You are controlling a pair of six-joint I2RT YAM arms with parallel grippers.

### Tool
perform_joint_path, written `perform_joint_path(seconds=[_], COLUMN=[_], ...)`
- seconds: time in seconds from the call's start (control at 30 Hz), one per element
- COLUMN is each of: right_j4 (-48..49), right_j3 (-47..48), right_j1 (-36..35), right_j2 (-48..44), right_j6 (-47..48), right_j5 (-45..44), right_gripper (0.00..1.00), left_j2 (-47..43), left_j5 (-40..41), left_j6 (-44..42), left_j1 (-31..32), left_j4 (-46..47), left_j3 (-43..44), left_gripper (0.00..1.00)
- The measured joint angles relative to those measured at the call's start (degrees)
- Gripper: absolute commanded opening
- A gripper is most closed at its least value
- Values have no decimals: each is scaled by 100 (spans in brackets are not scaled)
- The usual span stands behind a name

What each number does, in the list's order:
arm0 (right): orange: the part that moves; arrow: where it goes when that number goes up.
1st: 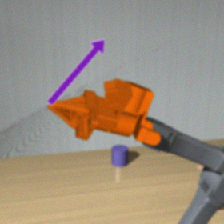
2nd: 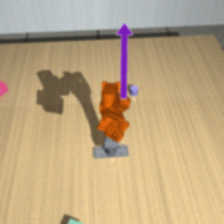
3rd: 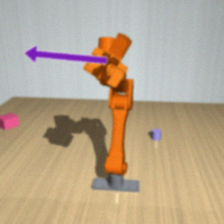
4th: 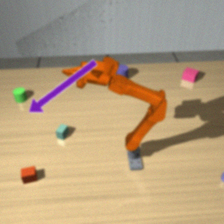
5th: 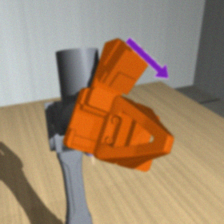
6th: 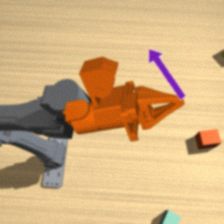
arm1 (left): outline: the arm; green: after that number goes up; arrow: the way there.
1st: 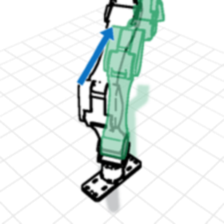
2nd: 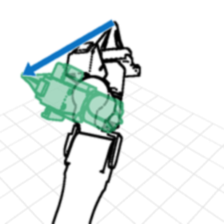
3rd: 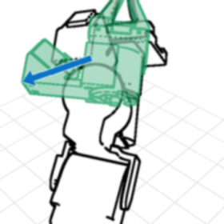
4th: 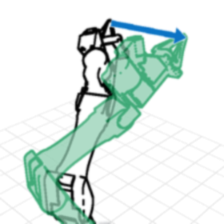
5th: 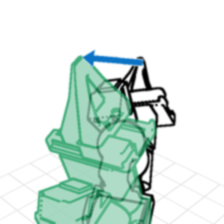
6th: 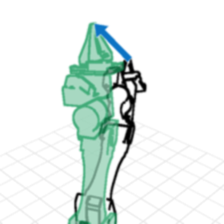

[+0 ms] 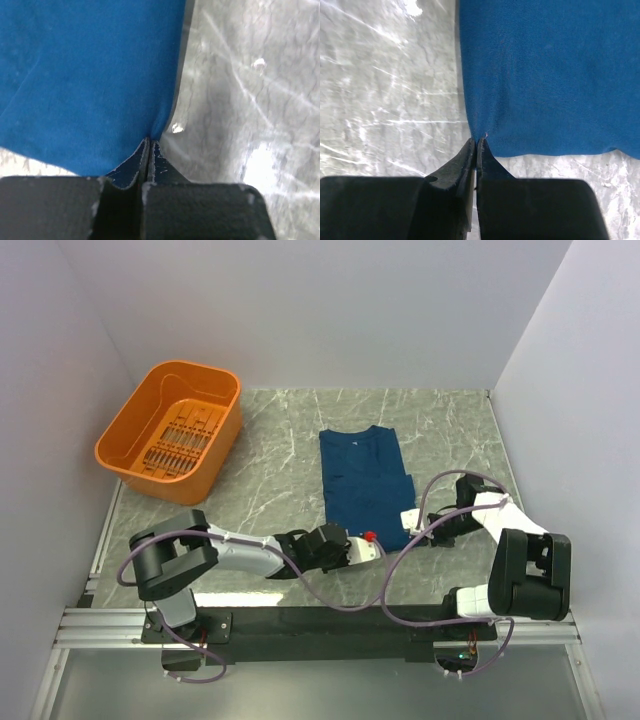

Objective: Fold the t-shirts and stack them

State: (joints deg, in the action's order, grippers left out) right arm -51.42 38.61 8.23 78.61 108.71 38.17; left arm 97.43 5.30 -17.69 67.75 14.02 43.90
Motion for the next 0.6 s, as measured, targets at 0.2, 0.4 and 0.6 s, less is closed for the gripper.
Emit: perform_joint_path(seconds=[0.2, 0.4, 0.6], right_j4=[-457, -1123, -1648], right_j3=[162, 358, 363], right_j1=[0, 4, 4], right_j2=[-125, -393, -1001], right_j6=[33, 166, 138], right_j5=[190, 380, 501], right_gripper=[0, 0, 0], left_j2=[-452, -1082, -1287], left_j5=[35, -208, -616], left_j6=[-4, -11, 0], left_j1=[0, 11, 35], left_j4=[7, -37, -522], left_j3=[-273, -501, -461], left_gripper=[1, 1, 1])
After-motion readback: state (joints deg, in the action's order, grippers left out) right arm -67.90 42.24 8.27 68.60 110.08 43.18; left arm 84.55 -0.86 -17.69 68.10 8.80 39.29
